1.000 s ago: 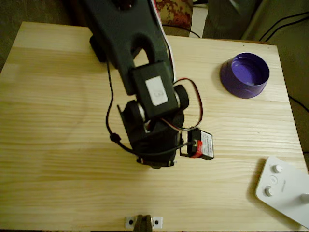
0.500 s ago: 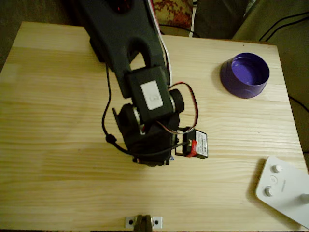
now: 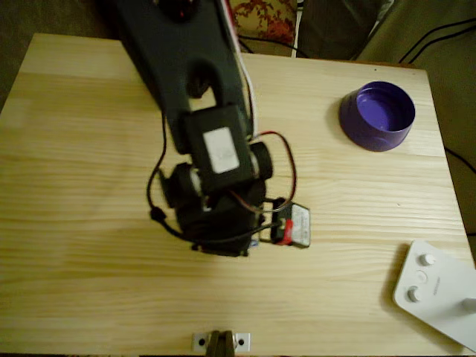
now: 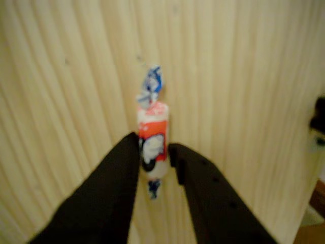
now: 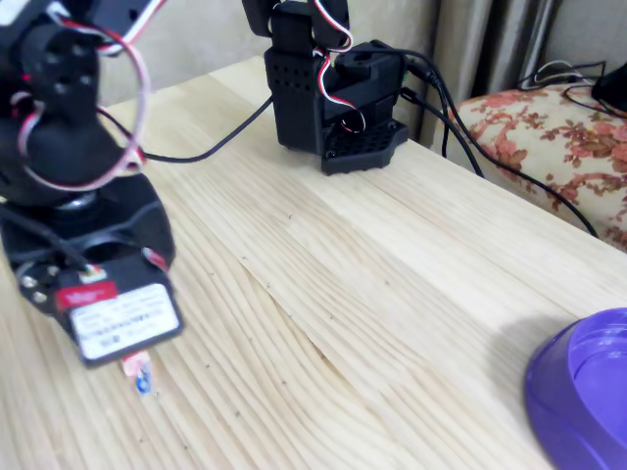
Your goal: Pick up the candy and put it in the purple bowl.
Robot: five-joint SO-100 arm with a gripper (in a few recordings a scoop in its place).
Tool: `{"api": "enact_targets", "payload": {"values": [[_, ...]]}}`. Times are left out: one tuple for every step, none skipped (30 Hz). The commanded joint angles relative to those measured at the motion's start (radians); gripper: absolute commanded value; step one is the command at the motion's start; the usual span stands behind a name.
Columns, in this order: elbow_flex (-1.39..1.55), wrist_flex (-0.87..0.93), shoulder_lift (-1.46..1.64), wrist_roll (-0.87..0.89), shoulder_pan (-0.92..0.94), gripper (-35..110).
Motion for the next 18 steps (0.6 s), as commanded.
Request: {"api": "enact_targets", "payload": {"values": [[-0.112, 0.103, 0.201, 0.037, 0.044, 0], [-0.130, 0.143, 0.230, 0.064, 0.054, 0], [-0.141, 0.186, 0.265, 0.086, 0.060, 0], [-0.146, 0.215, 0.301, 0.117, 0.061, 0], [-0.147, 0.242, 0.337, 0.138, 0.064, 0], [-0.147, 0.270, 0.373, 0.158, 0.064, 0], [-0.147, 0.296, 0.407, 0.184, 0.064, 0], [-0.147, 0.319, 0.439, 0.213, 0.063, 0], [-0.147, 0.344, 0.469, 0.239, 0.055, 0], [-0.147, 0.367, 0.499, 0.270, 0.044, 0], [-0.147, 0.391, 0.528, 0.298, 0.032, 0], [-0.147, 0.414, 0.554, 0.325, 0.018, 0], [-0.147, 0.439, 0.581, 0.351, 0.003, 0], [-0.149, 0.466, 0.614, 0.373, -0.012, 0], [-0.152, 0.491, 0.643, 0.396, -0.031, 0], [-0.155, 0.508, 0.676, 0.422, -0.048, 0], [-0.156, 0.522, 0.713, 0.442, -0.069, 0], [-0.156, 0.528, 0.753, 0.463, -0.091, 0]]}}
